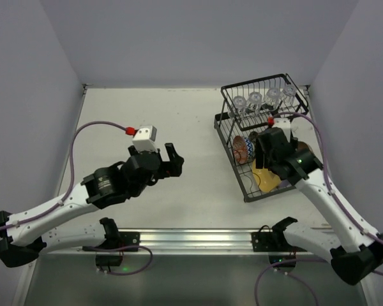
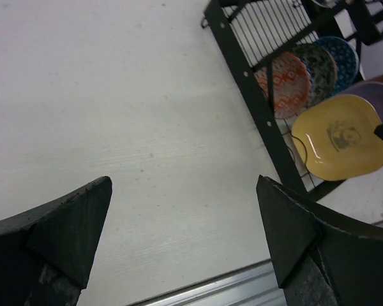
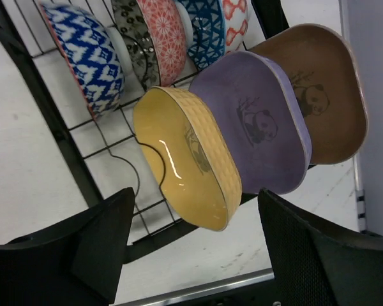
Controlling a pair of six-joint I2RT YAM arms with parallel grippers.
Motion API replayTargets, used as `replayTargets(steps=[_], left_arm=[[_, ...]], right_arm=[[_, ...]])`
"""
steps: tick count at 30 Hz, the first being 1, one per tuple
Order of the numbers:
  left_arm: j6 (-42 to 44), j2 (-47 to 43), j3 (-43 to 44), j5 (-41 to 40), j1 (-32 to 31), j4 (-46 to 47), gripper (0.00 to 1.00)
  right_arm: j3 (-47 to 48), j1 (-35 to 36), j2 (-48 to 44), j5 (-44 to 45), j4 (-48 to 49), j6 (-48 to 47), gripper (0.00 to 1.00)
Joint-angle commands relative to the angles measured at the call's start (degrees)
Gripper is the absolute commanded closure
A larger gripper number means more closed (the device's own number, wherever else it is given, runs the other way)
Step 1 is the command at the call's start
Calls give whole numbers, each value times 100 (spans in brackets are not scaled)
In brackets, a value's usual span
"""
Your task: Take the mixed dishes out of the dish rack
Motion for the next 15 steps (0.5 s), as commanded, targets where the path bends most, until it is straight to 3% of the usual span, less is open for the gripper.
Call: replayTargets(steps=[1,5,9,13,15], left_arm=[[349,-531,311,-1004,323,-1168,0],[1104,-761,110,-444,920,-1292,0],[1703,-323,-338,428,1815,-898,0],[1879,-268,-646,569,2283,-633,0],[2002,-478,-751,578,2485,-511,0]], right_arm=[[113,266,472,1028,-280,-414,26],[-97,363,992,1658,-201,-652,33],[-370,521,1186,2020,1,-846,36],[-1018,539,1151,2382,747,-1381,44],[-1073,556,1186,2461,995,-1427,52]])
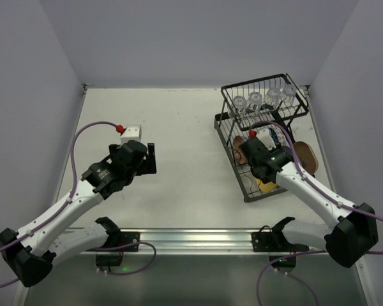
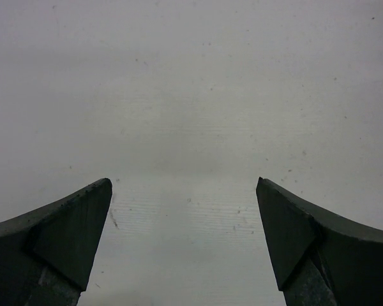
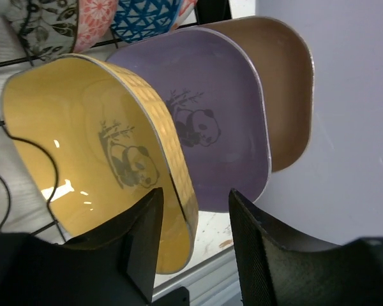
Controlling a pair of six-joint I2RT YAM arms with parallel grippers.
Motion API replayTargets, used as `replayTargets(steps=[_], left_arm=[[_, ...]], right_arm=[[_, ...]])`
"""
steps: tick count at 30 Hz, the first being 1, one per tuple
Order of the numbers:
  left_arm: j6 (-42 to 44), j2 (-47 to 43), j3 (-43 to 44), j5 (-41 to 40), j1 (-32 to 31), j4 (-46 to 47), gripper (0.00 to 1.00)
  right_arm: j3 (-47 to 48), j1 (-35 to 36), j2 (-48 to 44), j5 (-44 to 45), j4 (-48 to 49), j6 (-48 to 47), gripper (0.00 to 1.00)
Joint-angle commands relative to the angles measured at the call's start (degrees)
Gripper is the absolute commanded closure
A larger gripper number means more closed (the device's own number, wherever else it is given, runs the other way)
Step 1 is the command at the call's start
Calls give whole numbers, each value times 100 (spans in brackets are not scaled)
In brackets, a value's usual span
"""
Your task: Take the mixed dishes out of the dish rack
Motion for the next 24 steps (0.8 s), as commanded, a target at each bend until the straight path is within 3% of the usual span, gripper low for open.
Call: replayTargets(steps=[1,5,7,24], left_arm=[[501,-380,-103,176,307,356,0],[598,-478,-156,264,307,400,0],[633,-469,-164,343,316,417,0],[704,-689,-235,475,316,514,0]], right_arm=[[-57,43,21,592,562,-283,53],[-109,52,196,601,684,-396,53],[-83,60,363,706,659,-423,66],[207,306,997,1304,34,192,94]])
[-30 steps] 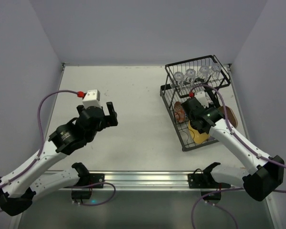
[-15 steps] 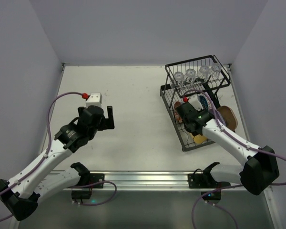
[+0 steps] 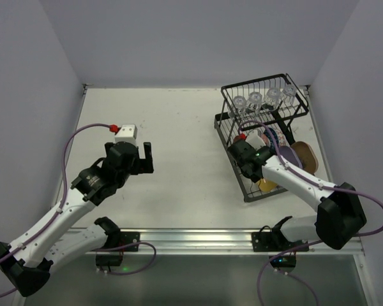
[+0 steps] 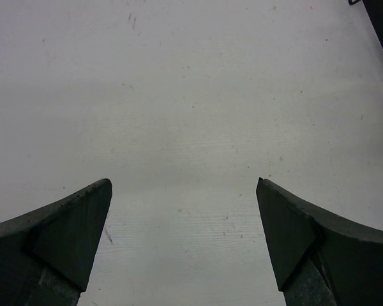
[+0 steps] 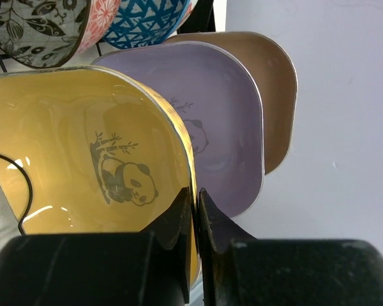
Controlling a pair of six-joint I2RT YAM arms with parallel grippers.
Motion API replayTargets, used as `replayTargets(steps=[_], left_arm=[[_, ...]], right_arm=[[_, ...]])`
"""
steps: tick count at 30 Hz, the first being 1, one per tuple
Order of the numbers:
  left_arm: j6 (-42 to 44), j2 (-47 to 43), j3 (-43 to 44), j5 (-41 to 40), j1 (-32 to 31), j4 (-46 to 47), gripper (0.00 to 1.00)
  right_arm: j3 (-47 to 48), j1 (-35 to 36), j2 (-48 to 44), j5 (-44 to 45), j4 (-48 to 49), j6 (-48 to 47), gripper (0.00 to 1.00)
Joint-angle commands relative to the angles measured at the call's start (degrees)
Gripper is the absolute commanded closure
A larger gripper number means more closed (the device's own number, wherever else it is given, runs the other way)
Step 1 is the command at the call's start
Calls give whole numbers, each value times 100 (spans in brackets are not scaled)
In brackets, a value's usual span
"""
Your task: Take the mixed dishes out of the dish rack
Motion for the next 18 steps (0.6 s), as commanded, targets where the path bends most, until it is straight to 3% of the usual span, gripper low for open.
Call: replayTargets(steps=[1,3,18], left_arm=[[166,-107,-21,36,27,204,0],[175,-99,-29,45,27,213,0],[192,-169,-29,62,19,239,0]], right_arm=[[251,20,35,432,-101,321,94],[286,20,9,485,-154,391,100],[14,108,-404,1126,162,-13,100]])
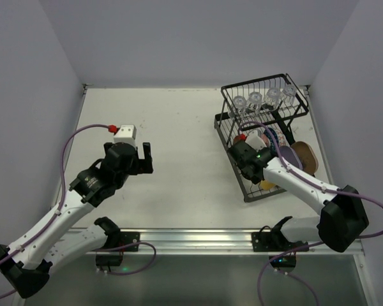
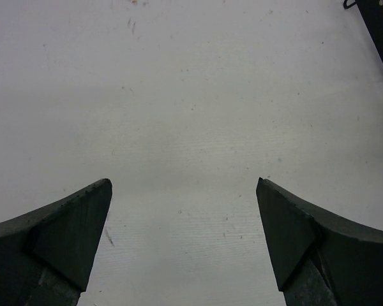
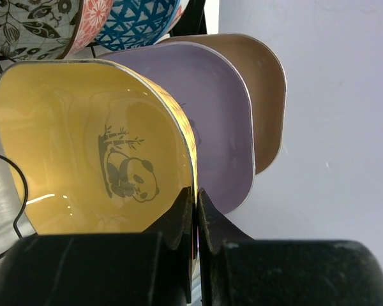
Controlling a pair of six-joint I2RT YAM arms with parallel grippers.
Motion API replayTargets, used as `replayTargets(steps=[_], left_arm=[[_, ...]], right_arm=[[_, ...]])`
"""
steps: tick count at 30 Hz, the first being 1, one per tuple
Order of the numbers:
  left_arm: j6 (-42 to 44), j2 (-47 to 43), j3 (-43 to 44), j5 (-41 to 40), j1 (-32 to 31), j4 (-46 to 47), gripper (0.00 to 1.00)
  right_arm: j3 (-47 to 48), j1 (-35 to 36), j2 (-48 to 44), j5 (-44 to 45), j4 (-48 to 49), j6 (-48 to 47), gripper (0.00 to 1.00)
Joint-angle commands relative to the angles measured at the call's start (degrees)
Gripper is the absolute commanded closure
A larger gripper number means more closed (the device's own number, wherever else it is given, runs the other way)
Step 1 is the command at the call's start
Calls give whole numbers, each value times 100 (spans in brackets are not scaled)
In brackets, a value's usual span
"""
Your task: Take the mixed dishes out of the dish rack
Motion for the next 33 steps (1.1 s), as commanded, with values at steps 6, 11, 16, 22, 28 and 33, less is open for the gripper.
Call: replayTargets(steps=[6,11,16,22,28,33], left_arm=[[138,-80,6,45,27,204,0],[129,-106,14,-8,27,187,0],[111,-194,23,-61,27,169,0],[103,-238,41,-78,27,169,0],[85,-264,84,-87,27,151,0],[50,-299,278,316,19,178,0]], right_arm=[[187,51,-265,1110,-106,301,100],[424,113,-212,1312,-765,924,100],[591,166,-63,1400,-1265,1494,100],[1004,376,-71,1330,-2214,2409,100],[1066,640,-588,1110,-2242,2393,100],[1189,781,-1668,139,-1132,1868,100]])
